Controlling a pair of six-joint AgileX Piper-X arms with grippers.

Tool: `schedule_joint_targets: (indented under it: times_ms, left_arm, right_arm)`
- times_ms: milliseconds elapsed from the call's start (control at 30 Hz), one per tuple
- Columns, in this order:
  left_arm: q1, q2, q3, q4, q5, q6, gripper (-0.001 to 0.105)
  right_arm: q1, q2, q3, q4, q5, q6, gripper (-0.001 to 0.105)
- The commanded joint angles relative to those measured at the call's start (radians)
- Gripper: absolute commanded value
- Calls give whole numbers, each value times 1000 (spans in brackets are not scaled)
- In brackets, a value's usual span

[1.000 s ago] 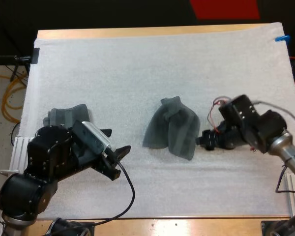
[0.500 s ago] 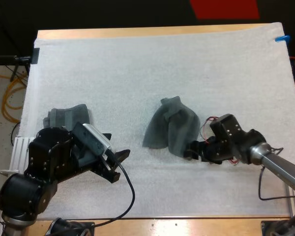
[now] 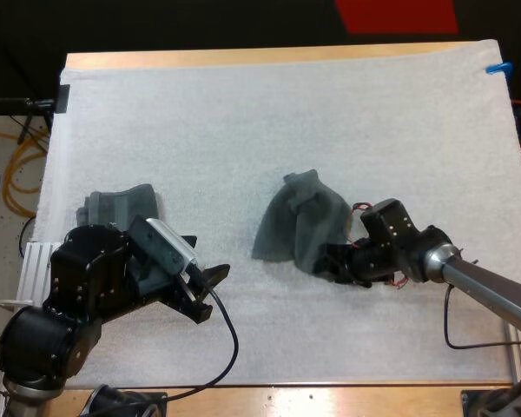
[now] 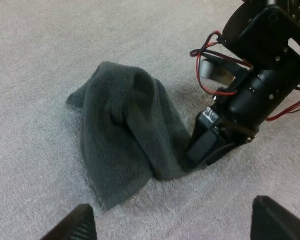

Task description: Pick towel from pile fold and stack

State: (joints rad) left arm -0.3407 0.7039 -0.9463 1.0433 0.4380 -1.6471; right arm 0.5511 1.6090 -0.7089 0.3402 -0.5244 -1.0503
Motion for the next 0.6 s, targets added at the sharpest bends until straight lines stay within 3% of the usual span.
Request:
schedule_joint_targets:
  times_ms: [0, 100, 133, 400, 567]
  left_arm:
    - [-5, -4, -1, -2, 7, -2, 62]
    - [-5, -4, -1, -2, 7, -2, 62]
    - [-5, -4, -1, -2, 7, -2, 62]
    - [-5, -4, -1, -2, 7, -2, 62]
    - [-5, -4, -1, -2, 7, -2, 62]
  right_arm:
    - [2, 13, 2, -1, 14, 0, 32]
    - [2, 13, 2, -1, 40, 0, 4]
    - [2, 13, 2, -1, 57, 0, 0]
    - [2, -41, 2, 30, 86, -58, 0]
    - [2, -156, 2, 198, 249, -185, 0]
